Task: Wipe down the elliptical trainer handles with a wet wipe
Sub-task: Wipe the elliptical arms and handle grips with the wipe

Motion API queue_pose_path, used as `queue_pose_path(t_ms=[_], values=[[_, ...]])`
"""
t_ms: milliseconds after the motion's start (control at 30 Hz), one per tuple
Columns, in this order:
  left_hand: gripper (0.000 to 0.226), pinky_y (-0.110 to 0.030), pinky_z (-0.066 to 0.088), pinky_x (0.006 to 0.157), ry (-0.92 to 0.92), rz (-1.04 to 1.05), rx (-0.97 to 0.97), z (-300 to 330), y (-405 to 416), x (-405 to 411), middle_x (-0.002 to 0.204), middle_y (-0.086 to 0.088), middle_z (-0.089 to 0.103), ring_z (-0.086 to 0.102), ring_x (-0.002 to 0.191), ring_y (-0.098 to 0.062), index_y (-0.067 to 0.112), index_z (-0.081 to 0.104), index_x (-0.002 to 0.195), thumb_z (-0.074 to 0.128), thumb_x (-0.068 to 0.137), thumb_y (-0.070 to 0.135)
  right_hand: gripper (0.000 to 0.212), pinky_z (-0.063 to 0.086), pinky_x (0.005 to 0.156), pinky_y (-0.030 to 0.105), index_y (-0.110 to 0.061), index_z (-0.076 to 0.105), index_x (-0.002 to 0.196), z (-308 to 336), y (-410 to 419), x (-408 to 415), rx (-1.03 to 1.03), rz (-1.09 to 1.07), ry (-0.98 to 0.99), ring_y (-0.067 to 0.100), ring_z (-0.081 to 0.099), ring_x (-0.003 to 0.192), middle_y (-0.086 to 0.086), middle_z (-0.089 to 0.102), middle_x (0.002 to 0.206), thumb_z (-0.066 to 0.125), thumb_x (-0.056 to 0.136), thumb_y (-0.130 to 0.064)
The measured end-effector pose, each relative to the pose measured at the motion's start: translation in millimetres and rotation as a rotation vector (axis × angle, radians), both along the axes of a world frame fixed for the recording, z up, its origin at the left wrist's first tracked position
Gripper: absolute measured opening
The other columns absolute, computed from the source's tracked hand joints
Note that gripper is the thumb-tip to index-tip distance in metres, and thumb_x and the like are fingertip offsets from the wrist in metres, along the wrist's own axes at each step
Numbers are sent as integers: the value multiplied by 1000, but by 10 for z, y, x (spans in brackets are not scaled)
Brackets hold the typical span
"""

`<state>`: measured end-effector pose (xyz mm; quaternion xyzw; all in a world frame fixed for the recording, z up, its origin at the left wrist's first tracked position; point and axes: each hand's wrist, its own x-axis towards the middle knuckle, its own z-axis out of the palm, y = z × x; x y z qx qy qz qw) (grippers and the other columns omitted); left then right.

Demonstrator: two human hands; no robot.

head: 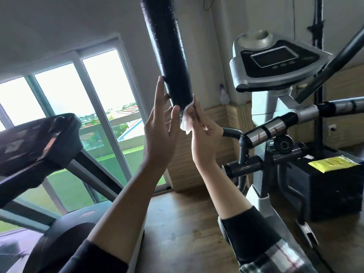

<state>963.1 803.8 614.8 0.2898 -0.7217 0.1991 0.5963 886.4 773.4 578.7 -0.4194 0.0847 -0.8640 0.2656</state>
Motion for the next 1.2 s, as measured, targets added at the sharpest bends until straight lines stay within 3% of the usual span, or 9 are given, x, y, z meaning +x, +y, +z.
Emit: queue_pose_path(t_ms=[100,233,400,500,600,733,867,1000,1200], values=[[57,0,42,86,-9,-14,19,18,-3,24,130,4,50,40,107,33,-6,25,145,54,97,3,38,52,90,33,-2,53,123,84,55,-23,-53,-45,39,19,66,101,24,64,113,62,87,-11],[56,-4,45,87,-4,-32,27,60,58,8,131,3,49,41,111,30,-6,25,145,53,97,0,38,53,88,41,-7,56,121,24,20,-42,7,-34,69,15,66,94,20,68,105,62,87,-21],[59,-8,49,85,14,-54,10,131,108,-47,138,-16,52,48,110,25,1,26,147,54,95,-3,37,54,83,45,-12,55,123,100,54,-112,-5,-17,118,13,62,86,19,68,98,60,88,-22],[63,-19,57,83,24,-26,0,132,89,-29,141,-6,47,52,109,19,18,20,147,56,96,4,38,53,84,42,-12,53,125,167,63,-167,-42,-16,156,9,58,87,5,63,96,59,89,-21],[63,-23,58,83,24,-24,-50,149,89,-22,138,-1,44,53,113,12,14,24,144,60,94,3,38,51,88,55,-13,56,125,157,61,-168,-10,9,177,19,63,94,11,66,103,59,89,-23],[62,-19,53,90,23,-25,-94,208,94,-29,138,0,41,48,120,12,8,30,141,63,90,-3,36,52,92,41,-16,59,122,207,163,-188,21,65,121,22,64,107,11,67,114,63,86,-21],[58,-47,55,91,-54,30,-136,305,161,-71,147,-9,33,41,137,-20,10,29,142,60,93,5,34,52,91,26,-12,59,121,334,198,-282,-48,137,135,18,62,111,-6,67,114,61,87,-11],[52,-49,52,95,-88,125,-156,438,241,-176,149,-26,25,19,145,-8,3,31,142,53,96,8,40,52,86,19,-6,50,123,336,147,-333,-53,150,184,7,64,104,-21,67,106,60,86,-19],[55,-58,45,100,-96,282,-131,487,298,-300,152,-19,15,20,146,-35,-3,25,145,51,97,7,37,55,84,24,-7,54,122,430,138,-423,-64,251,215,9,68,96,-1,70,106,62,87,-12]])
